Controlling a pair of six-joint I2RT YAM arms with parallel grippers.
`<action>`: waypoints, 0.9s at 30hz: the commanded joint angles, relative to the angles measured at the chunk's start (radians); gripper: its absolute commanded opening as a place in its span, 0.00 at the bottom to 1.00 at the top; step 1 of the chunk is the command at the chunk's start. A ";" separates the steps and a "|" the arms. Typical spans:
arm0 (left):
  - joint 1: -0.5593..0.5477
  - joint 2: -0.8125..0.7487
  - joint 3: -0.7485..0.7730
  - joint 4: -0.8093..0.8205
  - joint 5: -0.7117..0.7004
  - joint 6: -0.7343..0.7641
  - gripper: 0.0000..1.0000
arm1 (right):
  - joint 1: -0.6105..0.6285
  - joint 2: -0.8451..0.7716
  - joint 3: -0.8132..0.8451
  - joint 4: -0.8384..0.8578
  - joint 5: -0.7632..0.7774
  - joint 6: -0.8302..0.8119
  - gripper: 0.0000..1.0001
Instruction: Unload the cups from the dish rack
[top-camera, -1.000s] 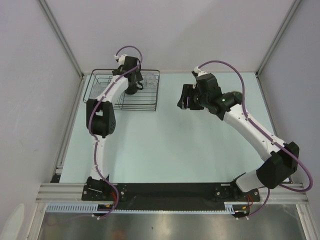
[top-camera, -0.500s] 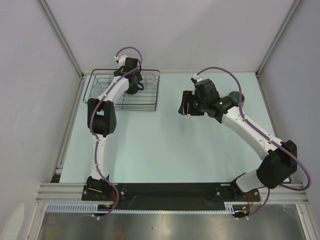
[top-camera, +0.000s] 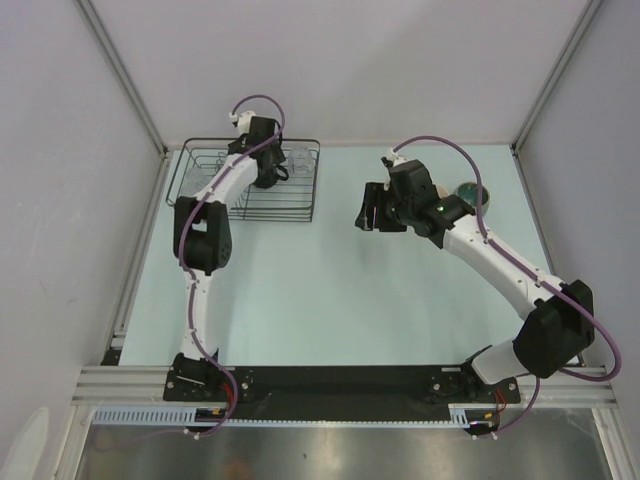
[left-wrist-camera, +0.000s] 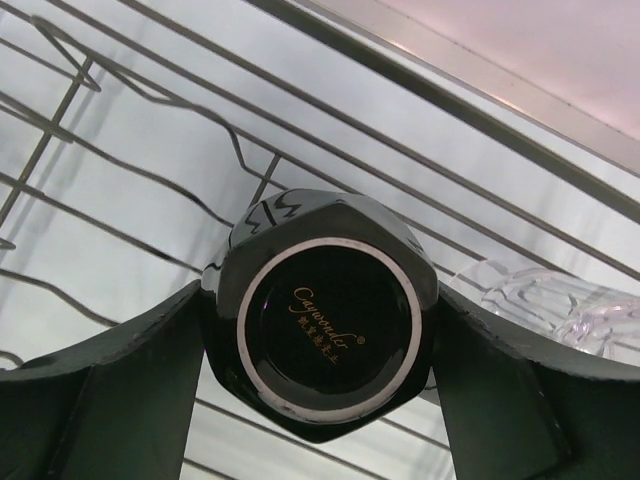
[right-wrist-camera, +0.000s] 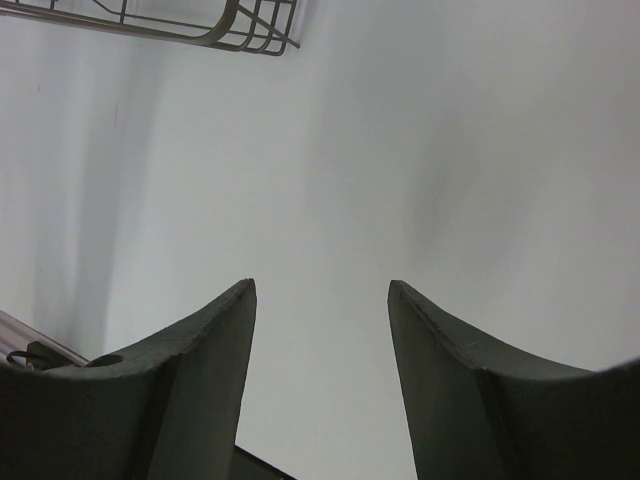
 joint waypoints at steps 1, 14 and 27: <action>0.007 -0.085 -0.064 0.003 0.056 -0.055 0.00 | 0.004 -0.041 -0.024 0.061 -0.014 0.017 0.60; 0.004 -0.202 0.008 -0.071 0.041 -0.030 0.01 | 0.005 -0.060 -0.015 0.089 -0.007 0.008 0.60; 0.007 -0.289 0.025 -0.102 0.068 -0.016 0.00 | 0.004 -0.080 -0.012 0.110 -0.030 0.032 0.60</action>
